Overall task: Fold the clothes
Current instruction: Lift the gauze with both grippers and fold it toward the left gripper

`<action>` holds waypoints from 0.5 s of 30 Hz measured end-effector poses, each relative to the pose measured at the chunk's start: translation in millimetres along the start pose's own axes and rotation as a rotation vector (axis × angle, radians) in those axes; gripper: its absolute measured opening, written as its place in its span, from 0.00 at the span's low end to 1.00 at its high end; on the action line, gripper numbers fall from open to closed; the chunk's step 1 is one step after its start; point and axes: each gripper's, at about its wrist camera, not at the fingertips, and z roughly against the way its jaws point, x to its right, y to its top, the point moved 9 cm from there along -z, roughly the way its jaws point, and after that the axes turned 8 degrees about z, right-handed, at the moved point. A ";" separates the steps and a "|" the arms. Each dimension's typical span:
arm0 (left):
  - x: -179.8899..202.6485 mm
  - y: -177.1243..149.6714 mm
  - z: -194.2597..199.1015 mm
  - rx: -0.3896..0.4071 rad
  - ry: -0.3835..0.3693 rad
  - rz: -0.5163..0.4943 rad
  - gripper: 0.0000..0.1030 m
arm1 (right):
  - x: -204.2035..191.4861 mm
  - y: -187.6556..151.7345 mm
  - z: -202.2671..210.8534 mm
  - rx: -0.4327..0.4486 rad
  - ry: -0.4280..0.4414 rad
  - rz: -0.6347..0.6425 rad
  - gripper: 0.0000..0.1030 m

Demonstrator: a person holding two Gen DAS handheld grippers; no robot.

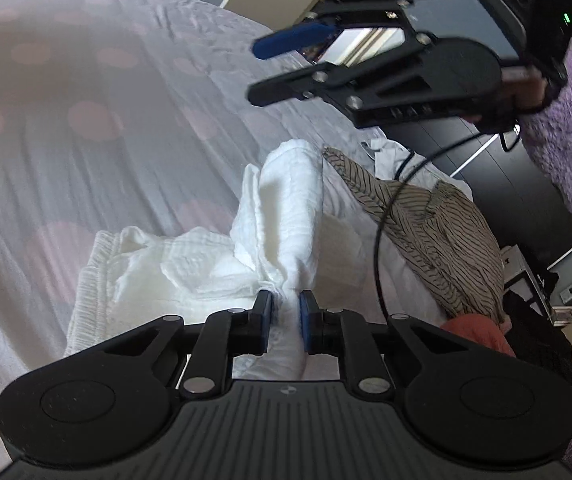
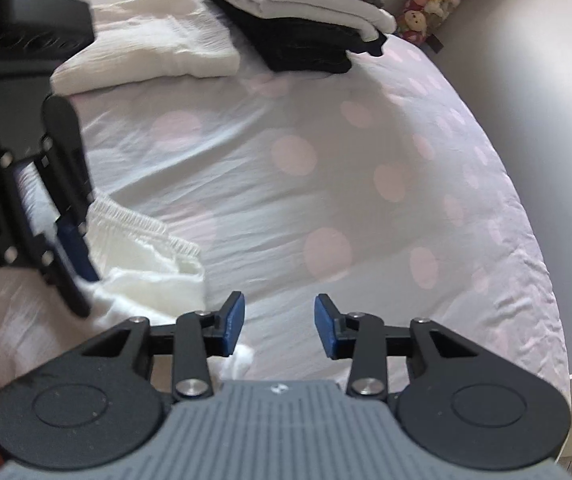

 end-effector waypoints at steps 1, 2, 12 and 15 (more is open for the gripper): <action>4.4 -3.3 -2.1 -0.010 -0.008 -0.010 0.17 | 1.8 3.5 -3.0 -0.001 0.014 -0.019 0.42; 7.3 -5.6 -3.1 -0.018 -0.021 -0.014 0.17 | 1.1 7.0 -8.1 -0.005 0.044 -0.036 0.42; 22.1 -8.6 1.0 -0.020 -0.085 -0.038 0.16 | -66.1 -13.4 -60.7 -0.219 0.426 -0.001 0.22; 29.0 -7.5 4.2 -0.016 -0.144 -0.035 0.11 | -70.2 -26.8 -57.7 -0.275 0.493 -0.002 0.22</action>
